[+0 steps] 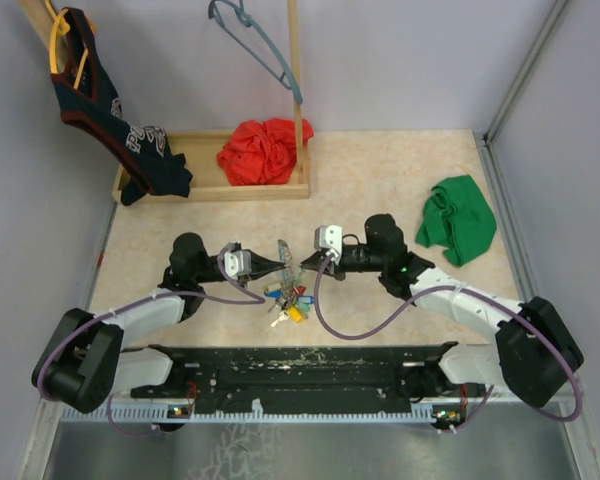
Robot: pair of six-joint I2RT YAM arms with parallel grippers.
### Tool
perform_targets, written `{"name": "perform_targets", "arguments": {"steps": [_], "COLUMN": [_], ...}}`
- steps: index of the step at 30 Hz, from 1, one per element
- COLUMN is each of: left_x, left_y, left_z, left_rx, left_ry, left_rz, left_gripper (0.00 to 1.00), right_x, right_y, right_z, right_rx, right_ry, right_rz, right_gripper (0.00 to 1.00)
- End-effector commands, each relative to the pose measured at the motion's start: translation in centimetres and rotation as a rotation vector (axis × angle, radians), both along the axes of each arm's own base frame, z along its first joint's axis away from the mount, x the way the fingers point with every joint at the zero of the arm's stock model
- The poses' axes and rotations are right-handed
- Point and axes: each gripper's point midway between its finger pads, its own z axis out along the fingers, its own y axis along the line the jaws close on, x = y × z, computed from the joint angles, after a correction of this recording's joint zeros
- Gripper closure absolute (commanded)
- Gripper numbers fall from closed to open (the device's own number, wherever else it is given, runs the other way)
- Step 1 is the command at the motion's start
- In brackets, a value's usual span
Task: Put the keys on the keyring
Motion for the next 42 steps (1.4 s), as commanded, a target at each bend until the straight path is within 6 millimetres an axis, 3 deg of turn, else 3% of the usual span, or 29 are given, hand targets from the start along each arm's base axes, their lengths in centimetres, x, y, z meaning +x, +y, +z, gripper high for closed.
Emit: {"name": "perform_targets", "arguments": {"steps": [1, 19, 42], "left_x": [0.3, -0.2, -0.3], "left_y": [-0.1, -0.4, -0.4], "left_z": [1.5, 1.3, 1.4], "left_rx": [-0.017, -0.020, -0.026], "left_ry": [-0.080, -0.079, -0.073], "left_rz": [-0.027, -0.067, -0.075], "left_gripper": [1.00, 1.00, 1.00], "right_x": [-0.4, -0.4, -0.4], "right_y": [0.9, 2.5, 2.8], "right_z": [2.7, 2.0, 1.9], "right_rx": [0.041, 0.010, -0.009], "right_ry": [-0.078, -0.104, -0.093], "right_rz": [0.102, 0.129, 0.131], "right_gripper": [1.00, 1.00, 1.00]}}
